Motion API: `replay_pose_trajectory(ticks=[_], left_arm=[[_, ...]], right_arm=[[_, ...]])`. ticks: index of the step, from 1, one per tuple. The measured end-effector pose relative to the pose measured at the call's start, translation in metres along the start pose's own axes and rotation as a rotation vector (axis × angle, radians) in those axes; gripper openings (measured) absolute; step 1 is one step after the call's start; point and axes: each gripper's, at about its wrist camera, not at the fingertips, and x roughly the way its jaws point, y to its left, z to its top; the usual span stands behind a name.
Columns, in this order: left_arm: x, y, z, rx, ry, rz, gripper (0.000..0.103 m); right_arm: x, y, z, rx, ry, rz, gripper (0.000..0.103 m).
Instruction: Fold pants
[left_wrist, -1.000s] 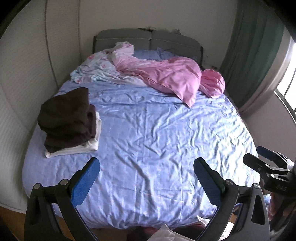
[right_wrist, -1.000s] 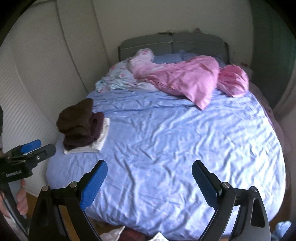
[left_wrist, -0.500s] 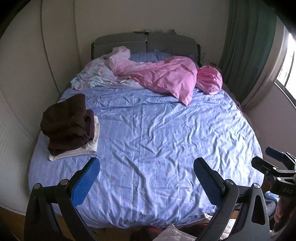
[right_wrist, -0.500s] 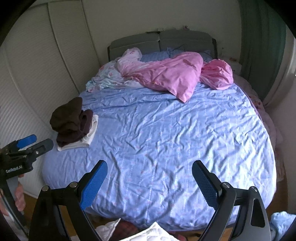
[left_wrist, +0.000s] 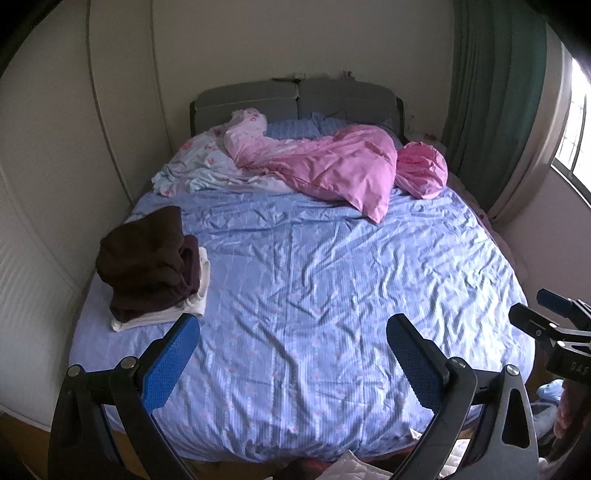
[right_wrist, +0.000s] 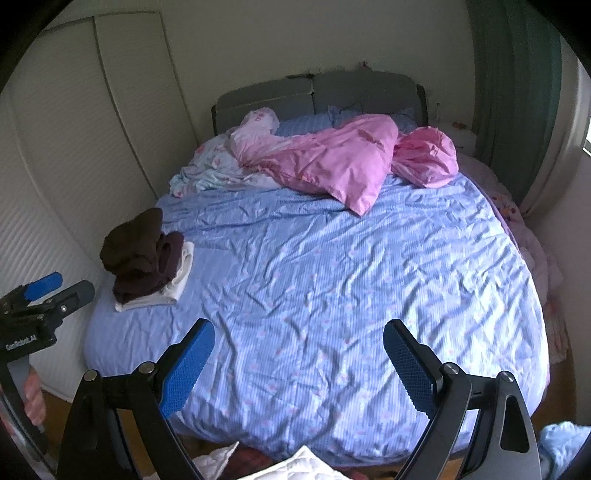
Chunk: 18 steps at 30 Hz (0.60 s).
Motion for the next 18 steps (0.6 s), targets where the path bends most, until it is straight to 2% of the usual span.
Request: replay_pose_trajectory(ticks=[9,18], left_arm=[[-0.013,-0.004,0.005,0.008,-0.047,0.032,0.103],[-0.014,-0.002,0.004,0.007,-0.048,0.034,0.103]], right_arm=[[-0.014,0.003,0.007,-0.015,-0.056,-0.006,0.093],[-0.018,0.004,0.007,-0.016,-0.066,-0.008,0.093]])
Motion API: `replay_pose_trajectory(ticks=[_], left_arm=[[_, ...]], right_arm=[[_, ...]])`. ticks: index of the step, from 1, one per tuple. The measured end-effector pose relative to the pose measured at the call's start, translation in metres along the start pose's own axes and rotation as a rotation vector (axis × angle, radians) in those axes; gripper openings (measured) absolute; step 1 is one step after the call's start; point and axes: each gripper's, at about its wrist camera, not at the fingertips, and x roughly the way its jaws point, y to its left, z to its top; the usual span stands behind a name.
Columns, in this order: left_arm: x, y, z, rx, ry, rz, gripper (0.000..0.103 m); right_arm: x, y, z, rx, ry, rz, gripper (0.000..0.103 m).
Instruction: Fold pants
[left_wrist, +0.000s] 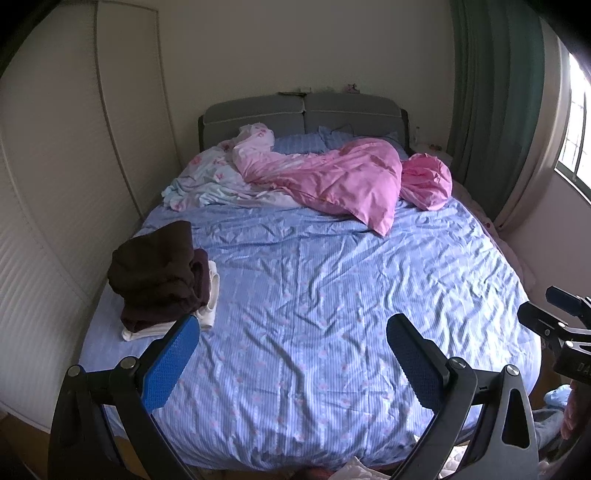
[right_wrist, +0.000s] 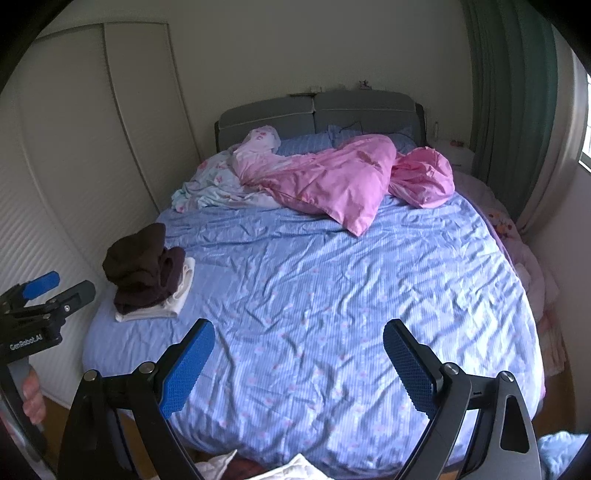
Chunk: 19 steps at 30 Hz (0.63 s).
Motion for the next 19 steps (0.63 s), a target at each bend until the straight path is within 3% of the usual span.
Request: replay_pose_trajectory(ticks=[19], left_arm=[[-0.005,0.000,-0.011,-0.005,0.000,0.039,0.103]], right_arm=[[-0.002,-0.004,-0.009,-0.004,0.020,0.004,0.093]])
